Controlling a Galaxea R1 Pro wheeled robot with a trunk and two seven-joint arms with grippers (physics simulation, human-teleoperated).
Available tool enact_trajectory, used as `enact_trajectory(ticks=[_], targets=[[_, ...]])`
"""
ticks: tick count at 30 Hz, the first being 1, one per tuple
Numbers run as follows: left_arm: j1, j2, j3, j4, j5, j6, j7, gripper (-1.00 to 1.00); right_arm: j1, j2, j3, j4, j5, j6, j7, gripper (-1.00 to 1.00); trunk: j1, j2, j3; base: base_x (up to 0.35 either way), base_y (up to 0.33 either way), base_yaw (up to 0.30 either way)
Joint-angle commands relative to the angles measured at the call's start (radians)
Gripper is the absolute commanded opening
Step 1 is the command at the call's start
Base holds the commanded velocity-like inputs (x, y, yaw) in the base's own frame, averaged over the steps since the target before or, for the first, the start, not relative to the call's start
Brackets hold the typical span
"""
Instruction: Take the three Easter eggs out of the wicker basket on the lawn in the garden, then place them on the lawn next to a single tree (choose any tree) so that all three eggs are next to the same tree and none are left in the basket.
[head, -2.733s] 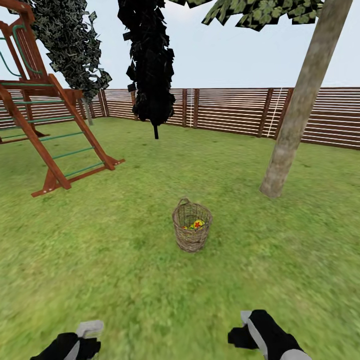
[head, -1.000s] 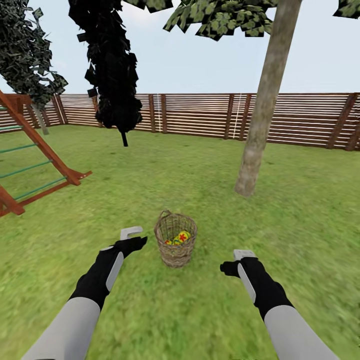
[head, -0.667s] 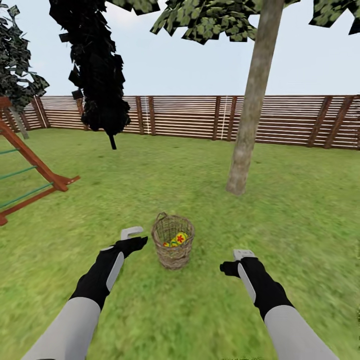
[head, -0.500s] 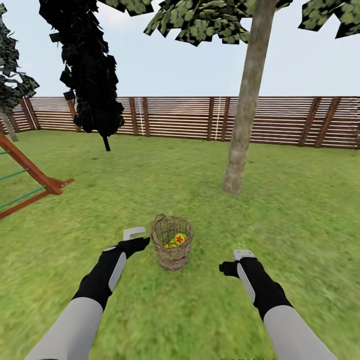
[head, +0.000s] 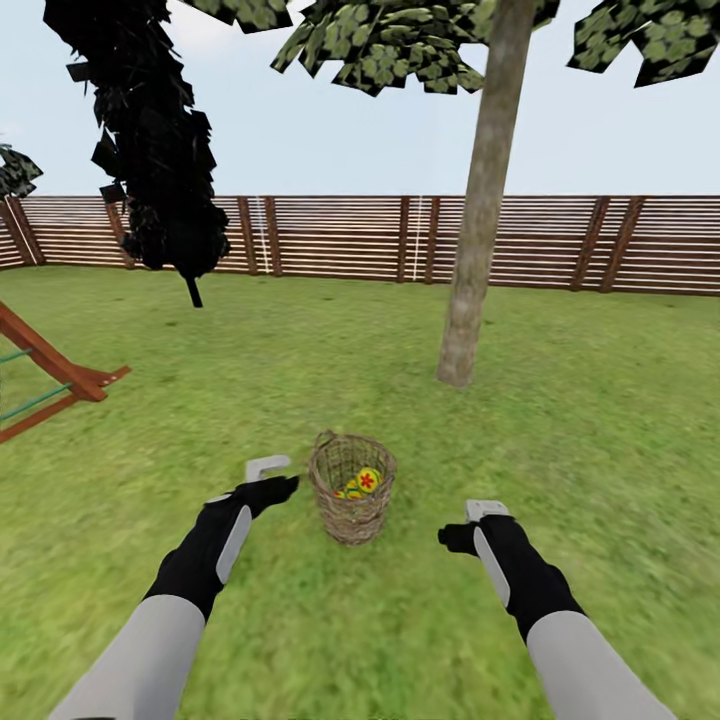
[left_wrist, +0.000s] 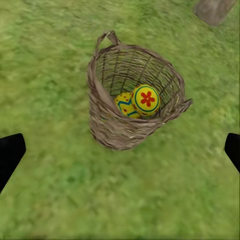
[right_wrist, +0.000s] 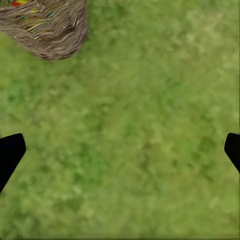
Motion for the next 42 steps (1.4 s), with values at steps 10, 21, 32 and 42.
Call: enact_trajectory(ticks=[10, 21, 32, 42], targets=[[0.0, 0.001, 0.004, 0.001, 0.009, 0.01, -0.003, 1.0, -0.002, 0.001, -0.003, -0.006, -0.009, 0.03, -0.007, 1.0, 0.0, -0.001, -0.017, 0.0, 0.338, -0.031], [0.0, 0.003, 0.002, 0.0, 0.007, 0.047, -0.004, 1.0, -0.006, -0.001, -0.005, -0.01, -0.011, 0.051, -0.007, 1.0, 0.0, -0.001, -0.029, 0.056, 0.331, -0.206], [0.0, 0.003, 0.0, -0.001, 0.005, 0.054, -0.004, 1.0, -0.007, -0.002, -0.006, -0.01, -0.013, 0.068, -0.002, 1.0, 0.0, -0.001, -0.036, 0.244, 0.269, -0.271], [0.0, 0.004, -0.001, 0.0, 0.005, 0.057, -0.004, 1.0, -0.007, -0.004, -0.009, -0.01, -0.013, 0.064, 0.0, 1.0, 0.0, -0.001, -0.04, 0.26, 0.261, -0.28]])
